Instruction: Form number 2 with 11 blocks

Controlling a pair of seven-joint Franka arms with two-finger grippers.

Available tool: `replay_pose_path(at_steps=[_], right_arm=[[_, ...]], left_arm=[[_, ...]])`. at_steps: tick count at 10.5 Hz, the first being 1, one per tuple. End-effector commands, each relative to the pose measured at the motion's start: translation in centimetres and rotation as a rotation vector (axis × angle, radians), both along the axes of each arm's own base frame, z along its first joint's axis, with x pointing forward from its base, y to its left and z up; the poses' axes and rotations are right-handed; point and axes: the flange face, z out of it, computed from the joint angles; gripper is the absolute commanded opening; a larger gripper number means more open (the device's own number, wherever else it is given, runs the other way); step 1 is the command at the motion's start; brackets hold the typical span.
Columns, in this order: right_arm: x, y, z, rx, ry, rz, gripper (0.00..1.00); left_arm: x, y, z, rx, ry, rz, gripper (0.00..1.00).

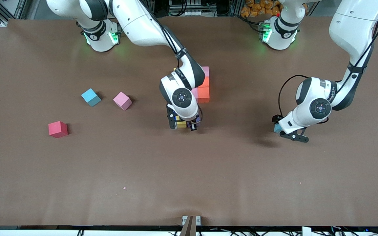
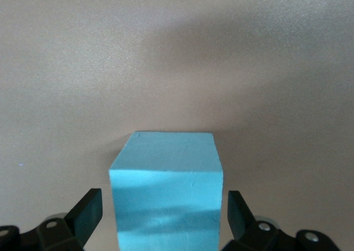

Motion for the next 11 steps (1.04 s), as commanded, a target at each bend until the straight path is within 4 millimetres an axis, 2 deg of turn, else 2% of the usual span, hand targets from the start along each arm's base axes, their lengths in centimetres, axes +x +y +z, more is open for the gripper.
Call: replay_pose_path(at_steps=[1, 3, 4, 5, 7, 8, 9, 10, 11], right_arm=[[0.4, 0.4, -0.3, -0.008, -0.032, -0.012, 0.26], [0.4, 0.3, -1.1, -0.014, -0.033, -0.014, 0.26], [0.5, 0.2, -1.2, -0.015, -0.033, -0.015, 0.26], [0.4, 0.2, -1.4, -0.018, -0.031, -0.012, 0.26], [0.3, 0.3, -1.4, -0.021, -0.033, -0.010, 0.27], [0.3, 0.3, -1.4, -0.022, -0.034, -0.007, 0.30], [0.3, 0.3, -1.4, -0.023, -0.035, -0.006, 0.53], [0.3, 0.3, -1.4, -0.023, -0.035, -0.006, 0.96], [0.3, 0.3, -1.3, -0.022, -0.034, -0.005, 1.00]], left_arm=[[1.1, -0.3, -0.3, -0.004, -0.015, -0.012, 0.74], [1.5, -0.3, 0.1, -0.004, -0.026, 0.002, 0.38], [1.7, -0.1, 0.3, -0.008, -0.029, 0.024, 0.32], [1.9, -0.3, 0.9, -0.009, -0.041, 0.106, 0.32], [2.1, -3.5, 2.8, -0.032, -0.039, 0.312, 0.31], [2.4, -4.5, 4.0, -0.027, -0.044, 0.395, 0.31], [2.7, -5.6, 5.2, -0.019, -0.044, 0.468, 0.31], [3.0, -6.5, 6.1, -0.013, -0.041, 0.522, 0.31], [3.1, -7.3, 6.6, -0.006, -0.038, 0.587, 0.31]])
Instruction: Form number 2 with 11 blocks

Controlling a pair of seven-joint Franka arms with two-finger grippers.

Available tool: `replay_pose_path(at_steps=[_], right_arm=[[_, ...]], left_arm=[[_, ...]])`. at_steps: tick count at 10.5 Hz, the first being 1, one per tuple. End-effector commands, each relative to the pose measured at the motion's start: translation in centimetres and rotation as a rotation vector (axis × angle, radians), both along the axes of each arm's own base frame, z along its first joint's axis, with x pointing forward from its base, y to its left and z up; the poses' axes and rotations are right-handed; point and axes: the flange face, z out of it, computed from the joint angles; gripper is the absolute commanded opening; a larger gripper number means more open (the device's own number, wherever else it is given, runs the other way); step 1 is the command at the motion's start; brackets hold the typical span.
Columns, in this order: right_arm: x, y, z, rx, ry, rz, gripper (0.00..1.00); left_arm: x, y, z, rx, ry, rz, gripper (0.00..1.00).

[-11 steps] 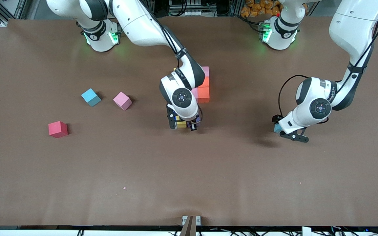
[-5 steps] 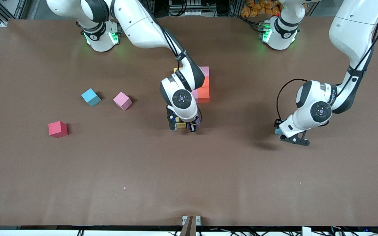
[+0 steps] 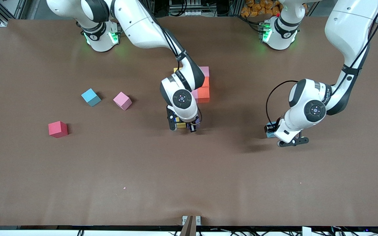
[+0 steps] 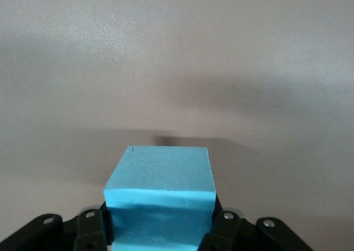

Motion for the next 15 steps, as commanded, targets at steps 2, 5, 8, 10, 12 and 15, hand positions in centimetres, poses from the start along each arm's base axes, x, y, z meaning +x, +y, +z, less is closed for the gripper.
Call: replay_pose_path(at_steps=[2, 5, 8, 10, 12, 15], right_arm=[[0.3, 0.4, 0.7, -0.007, -0.019, -0.002, 1.00], [0.2, 0.7, 3.4, 0.003, 0.001, 0.005, 1.00], [0.1, 0.5, 5.2, -0.001, 0.030, 0.008, 1.00], [1.3, -0.4, 6.5, -0.005, 0.032, 0.004, 1.00], [4.0, -2.9, 7.5, 0.001, 0.011, 0.034, 1.00], [9.6, -10.4, 9.1, 0.001, -0.032, 0.131, 1.00]], left_arm=[[-0.2, -3.5, 2.4, 0.000, 0.004, 0.235, 0.31], [0.0, -6.9, 4.1, -0.021, -0.010, 0.404, 0.31], [-1.4, -11.3, 4.4, -0.049, 0.034, 0.578, 0.31], [-2.3, -15.1, 4.6, -0.047, 0.051, 0.760, 0.32], [-3.6, -18.2, 4.2, -0.061, 0.061, 0.877, 0.32], [-5.4, -22.7, 2.8, -0.098, 0.058, 1.033, 0.32]])
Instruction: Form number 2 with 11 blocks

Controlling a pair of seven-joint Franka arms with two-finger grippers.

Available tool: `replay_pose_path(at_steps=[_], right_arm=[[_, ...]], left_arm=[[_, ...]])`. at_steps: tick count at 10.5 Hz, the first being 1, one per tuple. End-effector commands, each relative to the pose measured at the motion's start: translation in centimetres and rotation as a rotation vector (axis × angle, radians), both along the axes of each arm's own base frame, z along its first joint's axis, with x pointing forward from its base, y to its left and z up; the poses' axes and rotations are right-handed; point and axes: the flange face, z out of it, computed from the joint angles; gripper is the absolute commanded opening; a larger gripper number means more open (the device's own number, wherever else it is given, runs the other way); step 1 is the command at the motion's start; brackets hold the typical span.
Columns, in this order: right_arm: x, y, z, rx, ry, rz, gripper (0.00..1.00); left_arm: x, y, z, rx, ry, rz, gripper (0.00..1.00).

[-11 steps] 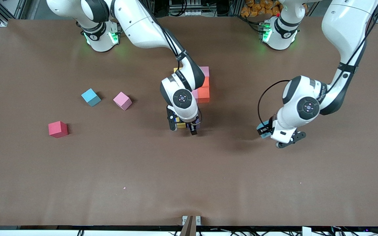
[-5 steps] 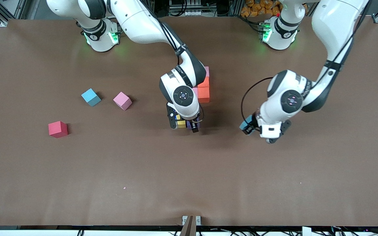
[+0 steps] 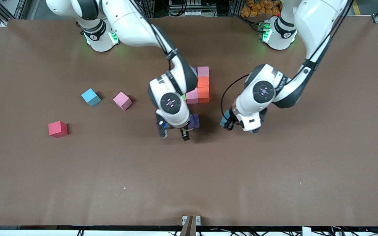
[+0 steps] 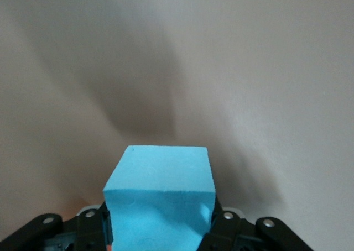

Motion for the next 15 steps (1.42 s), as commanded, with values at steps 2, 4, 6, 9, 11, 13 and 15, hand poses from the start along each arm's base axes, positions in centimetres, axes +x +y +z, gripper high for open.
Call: replay_pose_path(at_steps=[2, 4, 6, 9, 11, 13, 15], right_arm=[[5.9, -9.4, 2.4, 0.005, -0.036, 0.126, 1.00], [8.6, -15.8, 4.2, -0.013, -0.052, 0.199, 1.00], [10.4, -23.3, 5.5, -0.052, -0.021, 0.305, 1.00], [11.4, -29.7, 6.4, -0.065, 0.012, 0.487, 1.00], [10.8, -31.0, 8.2, -0.046, 0.041, 0.669, 1.00], [9.9, -34.1, 9.5, 0.041, 0.110, 0.852, 1.00], [8.1, -38.2, 12.2, 0.168, 0.108, 1.060, 1.00]], left_arm=[[-0.7, -3.0, -2.1, -0.039, 0.009, 0.112, 0.32], [-1.0, -3.4, -3.9, -0.049, 0.022, 0.133, 0.32], [-1.8, -4.5, -5.5, -0.019, 0.018, 0.142, 0.32], [-1.6, -5.9, -7.1, 0.041, -0.020, 0.189, 0.32], [-1.1, -6.3, -6.9, 0.032, -0.021, 0.230, 0.32], [-1.5, -6.7, -7.3, 0.042, -0.015, 0.270, 0.32], [-2.0, -7.2, -7.8, 0.054, -0.015, 0.267, 0.32]])
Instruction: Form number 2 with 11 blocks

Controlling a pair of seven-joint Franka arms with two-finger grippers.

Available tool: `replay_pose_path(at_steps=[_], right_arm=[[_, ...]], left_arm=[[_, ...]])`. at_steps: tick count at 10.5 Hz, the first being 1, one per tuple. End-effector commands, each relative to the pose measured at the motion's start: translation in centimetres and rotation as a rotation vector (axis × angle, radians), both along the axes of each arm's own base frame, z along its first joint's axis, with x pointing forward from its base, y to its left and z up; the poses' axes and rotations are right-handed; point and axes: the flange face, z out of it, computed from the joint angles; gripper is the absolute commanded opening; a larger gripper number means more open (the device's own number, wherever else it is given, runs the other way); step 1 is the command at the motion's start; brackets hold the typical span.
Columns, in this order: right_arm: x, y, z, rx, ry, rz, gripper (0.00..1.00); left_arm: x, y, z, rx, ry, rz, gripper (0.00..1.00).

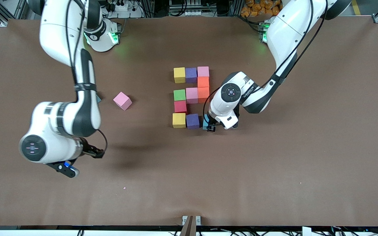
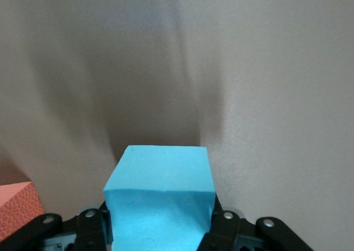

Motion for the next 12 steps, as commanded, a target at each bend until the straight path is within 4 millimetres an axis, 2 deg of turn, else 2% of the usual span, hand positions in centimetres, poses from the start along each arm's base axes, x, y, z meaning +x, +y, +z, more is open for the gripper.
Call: replay_pose_path(at_steps=[1, 2, 4, 5, 7, 9, 11, 12], right_arm=[[-2.8, -5.8, 4.2, 0.171, 0.031, 0.186, 1.00], [-4.1, -8.0, 5.1, 0.242, 0.019, 0.235, 1.00], [-5.7, -9.9, 5.4, 0.291, 0.038, 0.302, 1.00], [-6.6, -9.2, 5.9, 0.281, 0.049, 0.351, 1.00], [-9.3, -9.2, 7.0, 0.274, 0.031, 0.400, 1.00], [-11.6, -7.9, 8.7, 0.230, 0.010, 0.470, 1.00], [-14.3, -8.1, 10.4, 0.198, -0.055, 0.494, 1.00], [-15.0, -8.2, 11.9, 0.162, -0.084, 0.510, 1.00]], left_arm=[[-0.3, -1.0, -1.0, 0.023, -0.008, 0.003, 0.32], [-0.8, -1.6, -1.7, 0.030, -0.005, -0.006, 0.32], [-1.2, -2.2, -2.4, 0.059, -0.017, 0.006, 0.32], [-1.2, -2.3, -2.4, 0.060, -0.018, 0.007, 0.32], [-0.9, -2.4, -2.4, 0.053, -0.017, 0.014, 0.32], [-0.5, -2.7, -2.2, 0.045, -0.020, 0.030, 0.32], [-0.7, -2.9, -2.2, 0.045, -0.018, 0.038, 0.34], [-0.6, -2.9, -2.2, 0.044, -0.017, 0.041, 0.37]])
